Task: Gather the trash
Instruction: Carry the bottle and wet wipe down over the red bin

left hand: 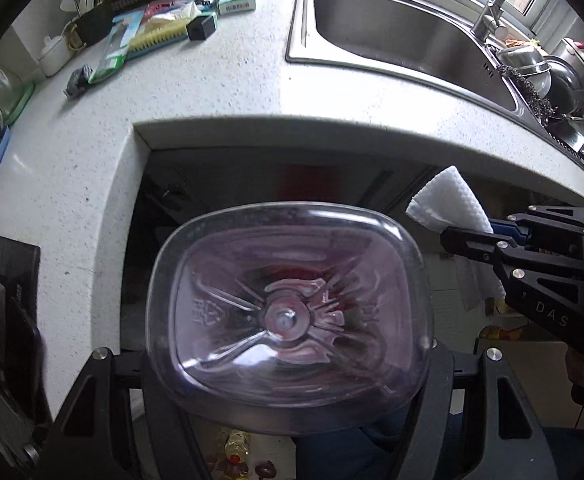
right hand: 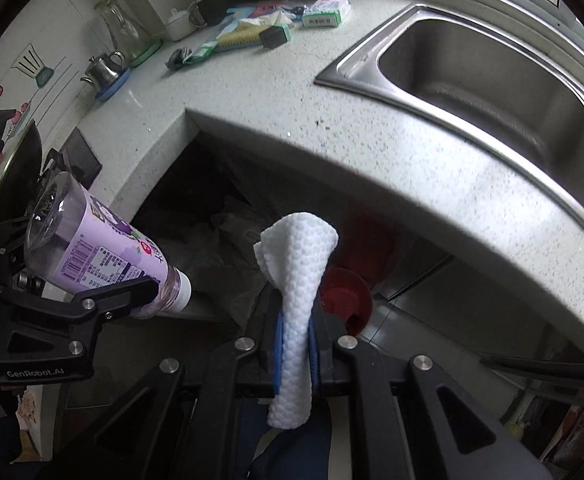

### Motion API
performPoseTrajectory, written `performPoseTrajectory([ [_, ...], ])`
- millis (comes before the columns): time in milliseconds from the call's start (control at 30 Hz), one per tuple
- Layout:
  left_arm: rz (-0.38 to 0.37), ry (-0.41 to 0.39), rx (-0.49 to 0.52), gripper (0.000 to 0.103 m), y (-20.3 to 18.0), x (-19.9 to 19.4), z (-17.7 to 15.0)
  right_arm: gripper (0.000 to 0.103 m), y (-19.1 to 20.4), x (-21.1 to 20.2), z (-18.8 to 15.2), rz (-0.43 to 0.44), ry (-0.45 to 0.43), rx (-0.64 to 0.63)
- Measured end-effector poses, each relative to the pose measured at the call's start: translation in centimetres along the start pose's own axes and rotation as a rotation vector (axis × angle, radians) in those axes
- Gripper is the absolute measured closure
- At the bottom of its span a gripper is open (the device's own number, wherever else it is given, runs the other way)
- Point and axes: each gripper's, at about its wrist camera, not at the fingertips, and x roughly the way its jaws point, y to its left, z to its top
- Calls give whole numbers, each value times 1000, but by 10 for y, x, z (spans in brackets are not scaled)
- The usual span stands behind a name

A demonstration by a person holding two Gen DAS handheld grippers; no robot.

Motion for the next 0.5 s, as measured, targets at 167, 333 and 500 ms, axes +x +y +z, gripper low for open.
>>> performPoseTrajectory([
  [167, -13, 29, -20, 36, 3, 34, -8, 94, -2, 32, -7, -1, 40, 7],
  [333, -46, 59, -17, 36, 10, 88, -12, 94, -8, 72, -20, -20, 62, 24],
  [500, -78, 82, -19, 36, 18, 155, -15, 94, -22, 130, -28, -27, 97, 45],
])
